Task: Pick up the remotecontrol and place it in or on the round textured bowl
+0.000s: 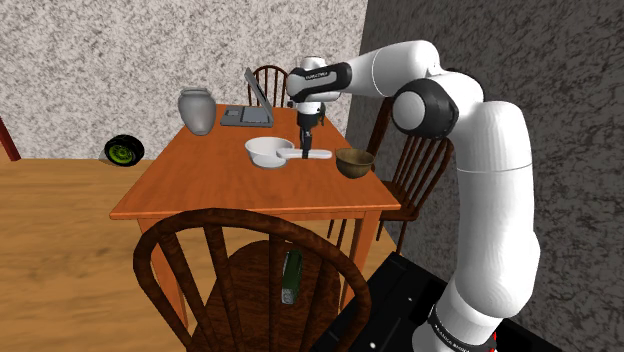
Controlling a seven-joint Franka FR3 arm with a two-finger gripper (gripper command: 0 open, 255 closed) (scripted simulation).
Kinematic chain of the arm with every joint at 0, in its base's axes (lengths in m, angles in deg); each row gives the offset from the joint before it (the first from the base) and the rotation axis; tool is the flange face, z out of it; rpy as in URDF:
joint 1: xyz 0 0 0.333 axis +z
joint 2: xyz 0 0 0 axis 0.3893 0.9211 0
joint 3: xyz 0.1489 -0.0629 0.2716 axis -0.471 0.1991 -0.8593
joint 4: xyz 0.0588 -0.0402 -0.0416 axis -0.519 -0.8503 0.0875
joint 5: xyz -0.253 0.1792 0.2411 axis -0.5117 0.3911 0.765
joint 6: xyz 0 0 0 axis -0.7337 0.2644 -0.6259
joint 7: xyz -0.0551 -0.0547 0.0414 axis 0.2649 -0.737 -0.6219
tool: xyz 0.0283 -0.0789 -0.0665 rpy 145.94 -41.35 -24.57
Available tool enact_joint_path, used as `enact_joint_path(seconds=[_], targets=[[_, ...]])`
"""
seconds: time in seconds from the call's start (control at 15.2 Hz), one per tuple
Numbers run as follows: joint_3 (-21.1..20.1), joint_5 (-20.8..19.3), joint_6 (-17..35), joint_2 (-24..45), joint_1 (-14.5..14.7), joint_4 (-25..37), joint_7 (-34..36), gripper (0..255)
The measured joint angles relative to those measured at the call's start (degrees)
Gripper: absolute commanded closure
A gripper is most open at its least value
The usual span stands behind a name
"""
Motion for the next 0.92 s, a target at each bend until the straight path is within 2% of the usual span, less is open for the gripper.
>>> enact_joint_path(seconds=[0.66, 0.92], targets=[[0.14, -0.21, -7.5, -0.39, -0.3, 7.12, 0.4, 255], [1.19, -0.27, -7.22, -2.3, -2.41, 4.8, -2.85, 255]])
